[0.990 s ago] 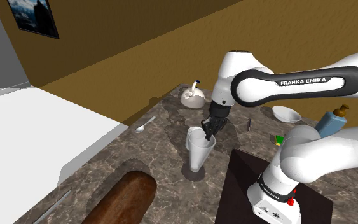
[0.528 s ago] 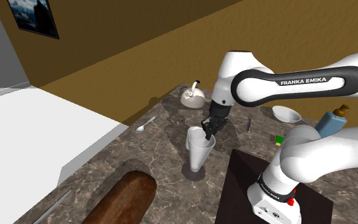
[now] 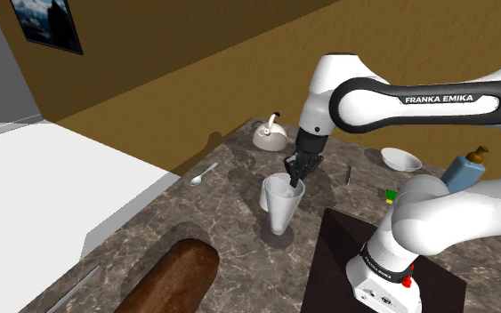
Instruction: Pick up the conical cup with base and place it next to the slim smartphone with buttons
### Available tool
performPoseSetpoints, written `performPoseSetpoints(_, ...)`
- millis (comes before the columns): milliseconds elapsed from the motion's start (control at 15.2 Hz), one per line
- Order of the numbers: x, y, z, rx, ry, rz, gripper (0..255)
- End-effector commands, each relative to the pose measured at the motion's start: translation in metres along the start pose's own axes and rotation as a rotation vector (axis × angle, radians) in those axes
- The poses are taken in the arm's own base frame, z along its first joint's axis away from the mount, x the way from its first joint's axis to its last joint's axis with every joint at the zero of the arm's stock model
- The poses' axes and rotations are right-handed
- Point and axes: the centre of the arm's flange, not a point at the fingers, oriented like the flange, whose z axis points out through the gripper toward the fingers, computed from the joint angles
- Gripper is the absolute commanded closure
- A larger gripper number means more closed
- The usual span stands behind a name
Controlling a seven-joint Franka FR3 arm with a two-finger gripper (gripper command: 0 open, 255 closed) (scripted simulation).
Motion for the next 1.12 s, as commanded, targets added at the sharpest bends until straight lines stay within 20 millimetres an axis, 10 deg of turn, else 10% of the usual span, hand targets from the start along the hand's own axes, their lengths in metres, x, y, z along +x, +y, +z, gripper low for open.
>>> performPoseSetpoints(0,0.000,0.000,-0.011,0.000,0.000,0.000,255)
performPoseSetpoints(1056,-0.003,-0.010,-0.095,0.000,0.000,0.000,255)
